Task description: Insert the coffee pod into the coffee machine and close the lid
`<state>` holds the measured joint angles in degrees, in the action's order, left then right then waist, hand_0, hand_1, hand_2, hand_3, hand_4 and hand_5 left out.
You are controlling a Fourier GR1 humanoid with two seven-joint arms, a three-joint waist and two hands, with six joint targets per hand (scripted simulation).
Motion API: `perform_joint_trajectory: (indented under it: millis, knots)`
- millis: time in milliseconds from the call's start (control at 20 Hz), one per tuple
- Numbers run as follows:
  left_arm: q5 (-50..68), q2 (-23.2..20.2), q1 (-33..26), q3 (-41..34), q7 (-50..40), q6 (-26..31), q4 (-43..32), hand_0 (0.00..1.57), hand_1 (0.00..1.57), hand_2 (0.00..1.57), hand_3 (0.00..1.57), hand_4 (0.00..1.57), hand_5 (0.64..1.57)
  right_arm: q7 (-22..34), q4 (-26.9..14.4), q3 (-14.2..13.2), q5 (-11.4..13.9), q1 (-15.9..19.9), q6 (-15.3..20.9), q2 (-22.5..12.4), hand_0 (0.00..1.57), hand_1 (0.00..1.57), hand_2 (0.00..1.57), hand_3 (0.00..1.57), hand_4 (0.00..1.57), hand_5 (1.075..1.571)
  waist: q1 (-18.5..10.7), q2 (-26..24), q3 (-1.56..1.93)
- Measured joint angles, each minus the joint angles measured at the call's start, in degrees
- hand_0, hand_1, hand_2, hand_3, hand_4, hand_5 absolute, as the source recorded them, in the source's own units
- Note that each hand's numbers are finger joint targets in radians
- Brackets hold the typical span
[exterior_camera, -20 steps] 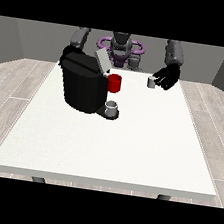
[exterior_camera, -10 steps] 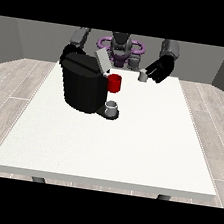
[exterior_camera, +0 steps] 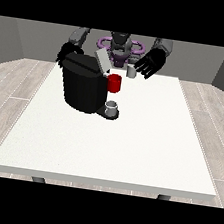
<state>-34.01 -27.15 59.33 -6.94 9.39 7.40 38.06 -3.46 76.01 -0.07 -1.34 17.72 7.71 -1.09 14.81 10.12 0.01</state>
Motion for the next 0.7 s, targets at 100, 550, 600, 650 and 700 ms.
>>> perform_joint_trajectory:
  millis: [100,550,600,650,700]
  knots:
    - [0.16,0.32,1.27,-0.28,-1.01,0.4,-0.24,1.26,1.26,1.32,1.26,0.49,1.571,1.07,0.48,0.12,0.3,0.39,0.34,-0.09,0.0,0.0,0.0,0.0,0.51,1.571,0.56,-0.14,0.0]
    - [-1.18,0.23,5.43,-0.24,-2.45,-0.02,-0.66,1.28,1.28,1.3,1.24,0.49,1.571,1.07,1.94,-0.98,0.5,1.74,0.93,-1.02,0.0,0.0,0.0,0.0,0.46,1.571,2.05,2.4,0.0]
    - [-1.23,0.16,5.46,-0.38,-2.51,-0.07,-1.0,1.31,1.31,1.33,1.24,0.49,1.571,1.45,2.57,-0.96,0.36,1.58,0.51,-1.39,0.0,0.0,0.0,0.0,0.48,1.571,2.59,2.41,0.01]
    - [-1.19,-0.07,5.98,-0.56,-2.44,0.11,-1.1,1.31,1.31,1.33,1.24,0.49,1.571,1.02,2.73,-0.99,0.45,1.62,0.62,-1.36,0.0,0.0,0.0,0.0,0.53,1.571,2.64,2.83,0.0]
    - [-1.16,0.14,5.69,-0.54,-2.02,0.18,-1.23,1.31,1.31,1.33,1.23,0.49,1.571,1.17,2.92,-1.09,0.39,1.28,0.51,-1.54,0.0,0.0,0.0,0.0,0.53,1.571,2.62,2.79,0.0]
